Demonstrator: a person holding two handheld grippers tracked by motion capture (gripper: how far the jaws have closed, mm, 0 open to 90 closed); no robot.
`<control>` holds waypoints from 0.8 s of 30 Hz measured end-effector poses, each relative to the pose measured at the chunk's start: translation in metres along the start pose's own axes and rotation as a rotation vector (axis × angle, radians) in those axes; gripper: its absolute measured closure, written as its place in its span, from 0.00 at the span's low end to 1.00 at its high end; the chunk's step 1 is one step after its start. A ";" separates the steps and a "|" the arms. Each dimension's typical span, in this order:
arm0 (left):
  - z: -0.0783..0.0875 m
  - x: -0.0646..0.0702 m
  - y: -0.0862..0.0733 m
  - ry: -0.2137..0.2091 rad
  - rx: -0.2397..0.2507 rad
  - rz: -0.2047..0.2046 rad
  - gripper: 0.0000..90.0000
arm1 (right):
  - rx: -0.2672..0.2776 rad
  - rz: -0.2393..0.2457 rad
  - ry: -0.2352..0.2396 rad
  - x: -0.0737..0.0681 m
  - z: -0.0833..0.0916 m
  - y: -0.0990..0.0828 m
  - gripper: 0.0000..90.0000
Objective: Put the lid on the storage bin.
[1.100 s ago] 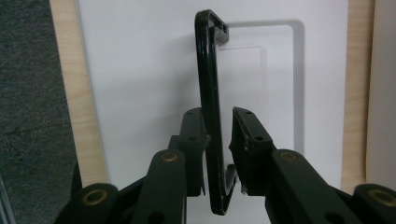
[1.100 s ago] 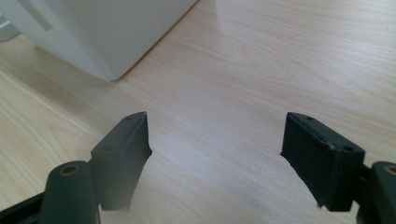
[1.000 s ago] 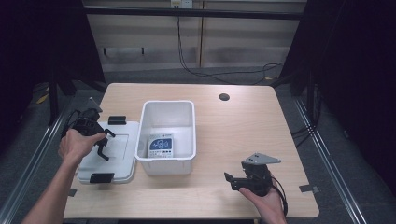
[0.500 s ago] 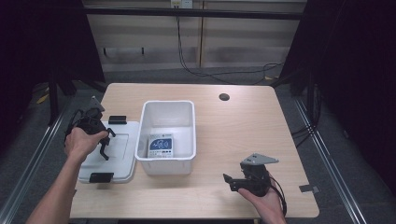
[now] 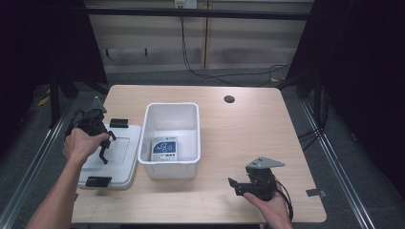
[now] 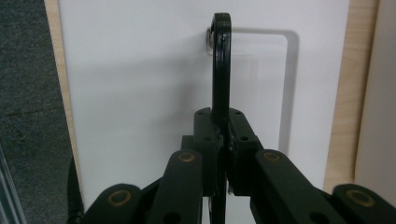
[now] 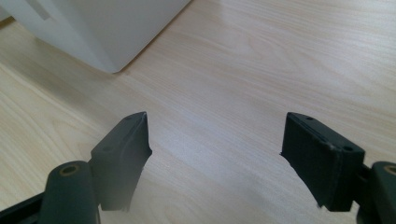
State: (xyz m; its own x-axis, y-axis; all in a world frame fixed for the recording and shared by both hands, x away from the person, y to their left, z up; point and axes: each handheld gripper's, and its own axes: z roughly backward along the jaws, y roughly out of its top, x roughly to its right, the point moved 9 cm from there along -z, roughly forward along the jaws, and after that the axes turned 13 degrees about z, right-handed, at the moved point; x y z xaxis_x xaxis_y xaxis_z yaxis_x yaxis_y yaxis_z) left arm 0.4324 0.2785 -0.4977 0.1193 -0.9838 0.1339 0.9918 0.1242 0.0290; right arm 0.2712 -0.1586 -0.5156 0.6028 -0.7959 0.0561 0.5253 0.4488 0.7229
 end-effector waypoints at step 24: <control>0.052 -0.001 -0.002 -0.007 0.046 -0.012 0.94 | -0.015 0.003 0.000 -0.001 -0.001 -0.002 0.25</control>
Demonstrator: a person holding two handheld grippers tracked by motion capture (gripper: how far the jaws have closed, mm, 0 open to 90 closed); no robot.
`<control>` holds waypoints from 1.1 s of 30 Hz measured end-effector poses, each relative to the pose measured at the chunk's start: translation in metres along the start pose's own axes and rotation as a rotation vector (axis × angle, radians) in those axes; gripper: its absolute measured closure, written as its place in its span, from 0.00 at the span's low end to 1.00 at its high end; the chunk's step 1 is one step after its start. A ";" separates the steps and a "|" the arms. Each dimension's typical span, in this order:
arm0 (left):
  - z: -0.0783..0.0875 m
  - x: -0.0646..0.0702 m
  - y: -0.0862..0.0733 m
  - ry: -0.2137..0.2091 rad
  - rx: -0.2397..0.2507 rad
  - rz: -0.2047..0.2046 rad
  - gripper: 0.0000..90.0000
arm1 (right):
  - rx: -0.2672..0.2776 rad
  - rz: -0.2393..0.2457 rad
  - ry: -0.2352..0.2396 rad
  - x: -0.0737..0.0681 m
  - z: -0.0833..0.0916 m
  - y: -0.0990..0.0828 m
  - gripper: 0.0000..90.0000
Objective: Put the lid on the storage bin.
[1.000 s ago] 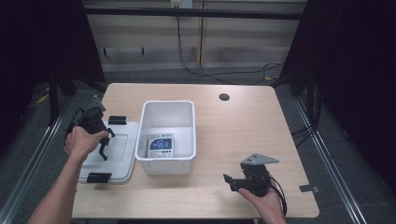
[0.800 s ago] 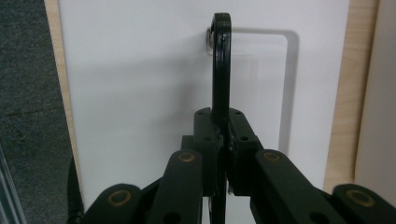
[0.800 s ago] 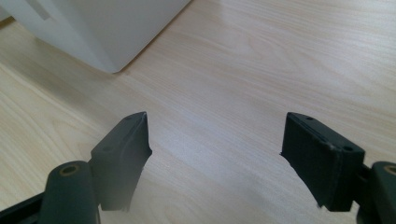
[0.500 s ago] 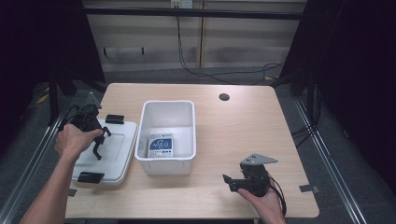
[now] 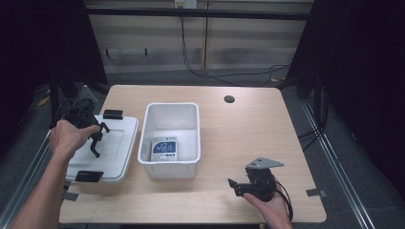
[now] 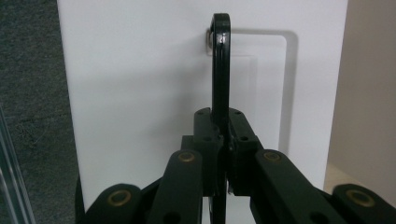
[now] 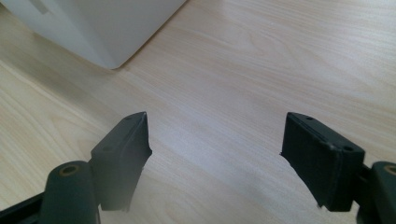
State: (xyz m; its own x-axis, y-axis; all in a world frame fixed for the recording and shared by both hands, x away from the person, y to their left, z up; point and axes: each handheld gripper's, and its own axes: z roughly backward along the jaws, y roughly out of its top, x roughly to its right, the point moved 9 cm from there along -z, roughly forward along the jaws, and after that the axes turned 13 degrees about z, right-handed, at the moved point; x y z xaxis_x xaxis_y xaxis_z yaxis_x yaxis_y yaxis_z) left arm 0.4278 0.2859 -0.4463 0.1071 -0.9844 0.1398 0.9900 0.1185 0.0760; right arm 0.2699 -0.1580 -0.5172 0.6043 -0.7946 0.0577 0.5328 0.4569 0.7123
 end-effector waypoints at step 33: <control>0.061 0.008 0.000 -0.027 0.054 -0.088 0.94 | -0.012 0.006 0.007 -0.001 -0.002 -0.002 0.25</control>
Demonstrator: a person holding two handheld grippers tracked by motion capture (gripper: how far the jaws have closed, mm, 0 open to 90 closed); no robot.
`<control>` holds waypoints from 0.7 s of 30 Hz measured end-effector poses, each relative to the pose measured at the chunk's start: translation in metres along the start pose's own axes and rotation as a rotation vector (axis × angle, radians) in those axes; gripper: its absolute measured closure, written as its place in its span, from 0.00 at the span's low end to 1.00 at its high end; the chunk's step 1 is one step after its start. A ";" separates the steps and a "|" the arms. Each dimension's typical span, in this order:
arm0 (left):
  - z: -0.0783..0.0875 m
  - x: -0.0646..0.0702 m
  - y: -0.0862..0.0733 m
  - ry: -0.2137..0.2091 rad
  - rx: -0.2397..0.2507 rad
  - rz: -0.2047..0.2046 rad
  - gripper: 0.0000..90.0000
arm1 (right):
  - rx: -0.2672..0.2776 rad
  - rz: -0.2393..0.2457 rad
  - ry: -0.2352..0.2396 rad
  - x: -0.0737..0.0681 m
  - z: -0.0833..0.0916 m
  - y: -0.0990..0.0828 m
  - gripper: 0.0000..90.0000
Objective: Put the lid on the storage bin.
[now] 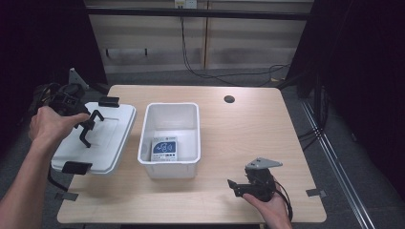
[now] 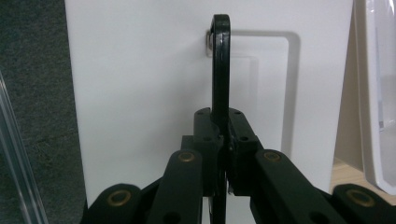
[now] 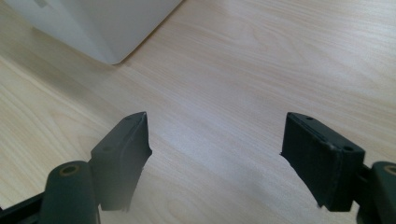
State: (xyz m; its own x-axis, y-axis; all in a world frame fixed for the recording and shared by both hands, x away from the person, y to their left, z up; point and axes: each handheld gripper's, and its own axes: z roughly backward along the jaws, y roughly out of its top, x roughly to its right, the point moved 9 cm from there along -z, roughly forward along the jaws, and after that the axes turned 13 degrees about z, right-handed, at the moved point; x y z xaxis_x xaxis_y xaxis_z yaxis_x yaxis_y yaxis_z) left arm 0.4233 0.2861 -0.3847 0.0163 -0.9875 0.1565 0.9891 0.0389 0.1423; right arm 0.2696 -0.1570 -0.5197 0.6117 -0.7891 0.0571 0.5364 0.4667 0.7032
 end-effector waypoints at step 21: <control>0.029 0.050 0.004 -0.013 0.028 -0.059 0.94 | 0.009 -0.003 -0.020 0.003 0.003 0.002 0.24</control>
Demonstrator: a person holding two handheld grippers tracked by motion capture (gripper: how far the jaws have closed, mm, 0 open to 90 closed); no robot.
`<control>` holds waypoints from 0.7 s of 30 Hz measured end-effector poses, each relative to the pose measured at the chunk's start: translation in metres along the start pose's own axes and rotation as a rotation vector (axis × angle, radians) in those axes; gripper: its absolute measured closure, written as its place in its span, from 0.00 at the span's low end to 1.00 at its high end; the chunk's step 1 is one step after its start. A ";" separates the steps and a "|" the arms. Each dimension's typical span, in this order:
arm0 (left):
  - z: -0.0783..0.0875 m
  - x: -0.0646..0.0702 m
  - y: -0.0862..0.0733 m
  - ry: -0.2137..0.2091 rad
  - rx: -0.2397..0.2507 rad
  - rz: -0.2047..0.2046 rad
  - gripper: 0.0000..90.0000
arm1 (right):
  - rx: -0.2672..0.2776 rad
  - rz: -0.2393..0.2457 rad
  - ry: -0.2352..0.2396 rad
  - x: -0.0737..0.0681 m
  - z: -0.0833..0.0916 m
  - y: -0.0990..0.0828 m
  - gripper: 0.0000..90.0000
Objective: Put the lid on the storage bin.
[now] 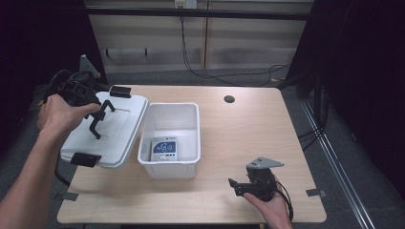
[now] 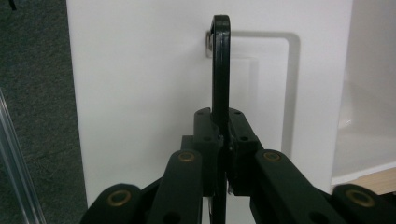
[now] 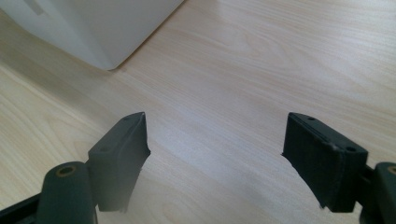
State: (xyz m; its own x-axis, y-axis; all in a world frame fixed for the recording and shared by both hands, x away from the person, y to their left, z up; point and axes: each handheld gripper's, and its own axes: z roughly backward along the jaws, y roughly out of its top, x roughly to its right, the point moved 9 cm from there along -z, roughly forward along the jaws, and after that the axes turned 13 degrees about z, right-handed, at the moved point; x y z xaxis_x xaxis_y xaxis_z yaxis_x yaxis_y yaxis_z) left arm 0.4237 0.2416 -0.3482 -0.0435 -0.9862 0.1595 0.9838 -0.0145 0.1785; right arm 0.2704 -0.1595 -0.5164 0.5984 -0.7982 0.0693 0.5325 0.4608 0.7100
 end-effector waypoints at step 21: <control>0.005 0.064 0.005 -0.042 -0.006 -0.031 0.94 | 0.010 0.006 0.006 -0.001 0.000 0.002 0.23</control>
State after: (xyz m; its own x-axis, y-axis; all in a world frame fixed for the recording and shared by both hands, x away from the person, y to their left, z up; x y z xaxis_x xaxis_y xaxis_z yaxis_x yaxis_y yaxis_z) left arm 0.4247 0.1789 -0.3323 -0.0809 -0.9774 0.1951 0.9830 -0.0458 0.1780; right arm 0.2702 -0.1578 -0.5150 0.6050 -0.7932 0.0696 0.5228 0.4616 0.7166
